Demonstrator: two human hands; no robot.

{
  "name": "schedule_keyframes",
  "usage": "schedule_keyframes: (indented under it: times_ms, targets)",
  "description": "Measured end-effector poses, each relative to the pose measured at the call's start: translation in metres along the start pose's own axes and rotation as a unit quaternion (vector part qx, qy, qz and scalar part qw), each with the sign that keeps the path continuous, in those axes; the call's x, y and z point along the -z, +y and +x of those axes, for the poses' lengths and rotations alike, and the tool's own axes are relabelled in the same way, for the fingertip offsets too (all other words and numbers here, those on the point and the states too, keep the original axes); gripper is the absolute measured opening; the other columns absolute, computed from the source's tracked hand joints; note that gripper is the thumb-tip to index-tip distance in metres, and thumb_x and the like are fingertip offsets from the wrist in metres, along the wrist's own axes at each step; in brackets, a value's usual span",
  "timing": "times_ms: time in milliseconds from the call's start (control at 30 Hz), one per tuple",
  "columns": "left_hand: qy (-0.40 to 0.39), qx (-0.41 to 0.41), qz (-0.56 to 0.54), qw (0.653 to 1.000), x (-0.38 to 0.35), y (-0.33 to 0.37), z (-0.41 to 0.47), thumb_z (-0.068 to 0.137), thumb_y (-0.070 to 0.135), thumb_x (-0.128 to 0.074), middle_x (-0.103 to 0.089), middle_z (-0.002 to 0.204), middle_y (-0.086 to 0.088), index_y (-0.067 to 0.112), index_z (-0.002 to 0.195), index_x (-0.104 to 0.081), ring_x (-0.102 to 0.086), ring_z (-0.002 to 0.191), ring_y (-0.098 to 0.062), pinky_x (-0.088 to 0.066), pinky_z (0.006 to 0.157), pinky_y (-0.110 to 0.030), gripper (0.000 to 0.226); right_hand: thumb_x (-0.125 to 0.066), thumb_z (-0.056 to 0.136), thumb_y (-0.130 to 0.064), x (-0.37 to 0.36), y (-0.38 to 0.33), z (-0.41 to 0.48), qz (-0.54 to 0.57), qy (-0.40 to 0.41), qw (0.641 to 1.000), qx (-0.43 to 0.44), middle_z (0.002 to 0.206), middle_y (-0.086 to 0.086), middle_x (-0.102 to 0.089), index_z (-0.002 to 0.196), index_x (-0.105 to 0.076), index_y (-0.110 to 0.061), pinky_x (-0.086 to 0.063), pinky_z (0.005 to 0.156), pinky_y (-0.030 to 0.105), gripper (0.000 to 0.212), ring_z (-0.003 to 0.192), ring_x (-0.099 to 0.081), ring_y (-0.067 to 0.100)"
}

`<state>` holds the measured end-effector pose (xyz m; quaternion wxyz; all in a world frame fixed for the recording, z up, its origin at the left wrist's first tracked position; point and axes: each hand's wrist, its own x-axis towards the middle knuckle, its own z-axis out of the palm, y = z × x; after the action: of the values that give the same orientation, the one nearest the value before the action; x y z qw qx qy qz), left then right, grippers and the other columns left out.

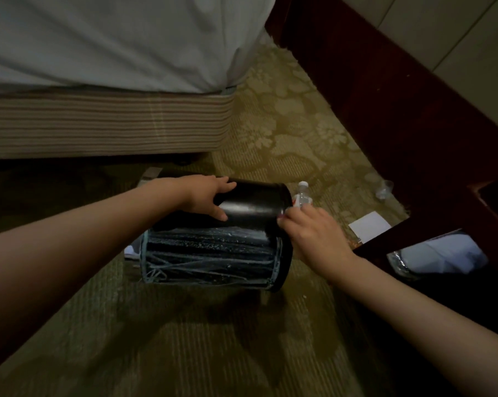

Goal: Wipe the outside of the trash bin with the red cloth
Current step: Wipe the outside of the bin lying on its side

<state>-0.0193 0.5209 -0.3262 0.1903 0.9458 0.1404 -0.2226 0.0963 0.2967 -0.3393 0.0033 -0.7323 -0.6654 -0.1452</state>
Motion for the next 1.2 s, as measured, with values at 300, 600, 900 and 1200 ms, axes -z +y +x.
schedule_keyframes:
  times_ms: [300,600,900,1200]
  targets:
    - [0.004,0.003,-0.004,1.0,0.0,-0.003,0.002,0.084,0.043,-0.061,-0.006,0.157,0.003,0.025,0.149,-0.008,-0.013,0.144,-0.022,-0.018,0.116,-0.039,0.085,-0.074,0.071,-0.009,-0.007,-0.016,-0.013,0.029,0.019,0.998,-0.05,0.091,0.008,-0.064,0.097,-0.069,-0.005,-0.05,0.06,0.035,0.026,0.076,-0.059,0.026]
    - [0.004,0.005,0.006,1.0,0.002,0.001,0.002,0.088,0.041,-0.057,-0.003,0.158,0.002,0.024,0.149,-0.005,-0.01,0.144,-0.022,-0.016,0.116,-0.037,0.082,-0.07,0.074,-0.008,-0.002,-0.006,0.013,0.038,0.005,0.995,-0.092,0.089,0.009,-0.064,0.091,-0.069,-0.007,-0.051,0.061,0.04,0.017,0.077,-0.059,0.029]
    - [0.001,0.016,-0.025,1.0,0.005,-0.005,0.01,0.083,0.042,-0.063,-0.01,0.157,0.001,0.024,0.149,-0.011,-0.014,0.143,-0.023,-0.017,0.116,-0.04,0.085,-0.075,0.072,-0.01,-0.016,-0.034,-0.038,0.044,0.005,0.998,-0.051,0.096,0.006,-0.065,0.101,-0.068,-0.007,-0.051,0.059,0.032,0.03,0.076,-0.059,0.022]
    - [-0.002,0.042,-0.052,0.998,0.012,-0.005,0.022,0.083,0.041,-0.064,-0.011,0.157,0.002,0.025,0.148,-0.014,-0.014,0.143,-0.023,-0.016,0.116,-0.041,0.083,-0.069,0.075,-0.003,-0.015,-0.007,0.026,0.039,0.046,0.989,-0.137,0.088,0.009,-0.064,0.088,-0.07,-0.005,-0.046,0.058,0.035,0.014,0.075,-0.057,0.03]
